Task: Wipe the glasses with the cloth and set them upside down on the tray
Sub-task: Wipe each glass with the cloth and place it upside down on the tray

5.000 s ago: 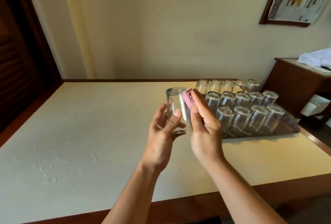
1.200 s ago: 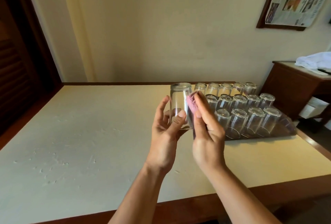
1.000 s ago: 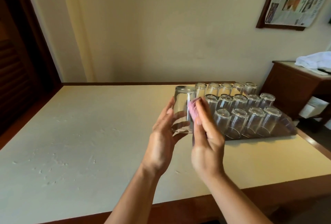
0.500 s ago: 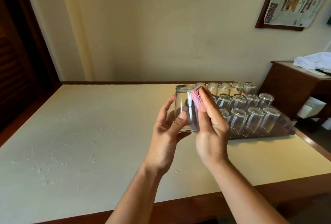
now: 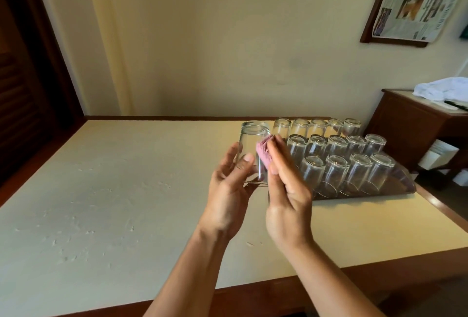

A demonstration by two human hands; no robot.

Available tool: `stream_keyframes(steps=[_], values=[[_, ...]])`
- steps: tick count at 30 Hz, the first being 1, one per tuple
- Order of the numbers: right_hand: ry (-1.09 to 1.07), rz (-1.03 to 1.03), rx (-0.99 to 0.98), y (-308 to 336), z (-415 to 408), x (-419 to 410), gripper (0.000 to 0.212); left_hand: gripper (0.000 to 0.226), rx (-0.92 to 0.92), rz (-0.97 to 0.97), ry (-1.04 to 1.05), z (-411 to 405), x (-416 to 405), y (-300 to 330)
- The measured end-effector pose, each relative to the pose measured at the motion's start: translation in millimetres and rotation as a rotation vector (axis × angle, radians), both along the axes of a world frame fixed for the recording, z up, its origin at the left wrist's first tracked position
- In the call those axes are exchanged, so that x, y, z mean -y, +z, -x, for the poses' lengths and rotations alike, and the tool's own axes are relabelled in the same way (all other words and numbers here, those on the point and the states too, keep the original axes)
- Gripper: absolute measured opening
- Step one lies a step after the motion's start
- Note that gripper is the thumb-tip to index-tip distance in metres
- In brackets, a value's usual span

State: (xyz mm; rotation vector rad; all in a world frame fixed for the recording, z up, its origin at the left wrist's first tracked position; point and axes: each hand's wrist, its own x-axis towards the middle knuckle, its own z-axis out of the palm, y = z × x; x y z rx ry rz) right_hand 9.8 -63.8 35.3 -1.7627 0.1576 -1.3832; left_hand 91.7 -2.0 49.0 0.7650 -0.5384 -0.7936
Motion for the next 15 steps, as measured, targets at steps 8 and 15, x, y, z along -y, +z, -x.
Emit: stream_keyframes(steps=[8,15], values=[[-0.044,-0.032,-0.021,13.6,-0.3,16.0,0.04,0.07,0.137,-0.064,-0.081,3.6,-4.2,-4.9],[0.101,-0.019,0.014,-13.8,3.0,1.2,0.044,0.042,0.169,-0.073,-0.044,-6.1,-3.4,-7.4]])
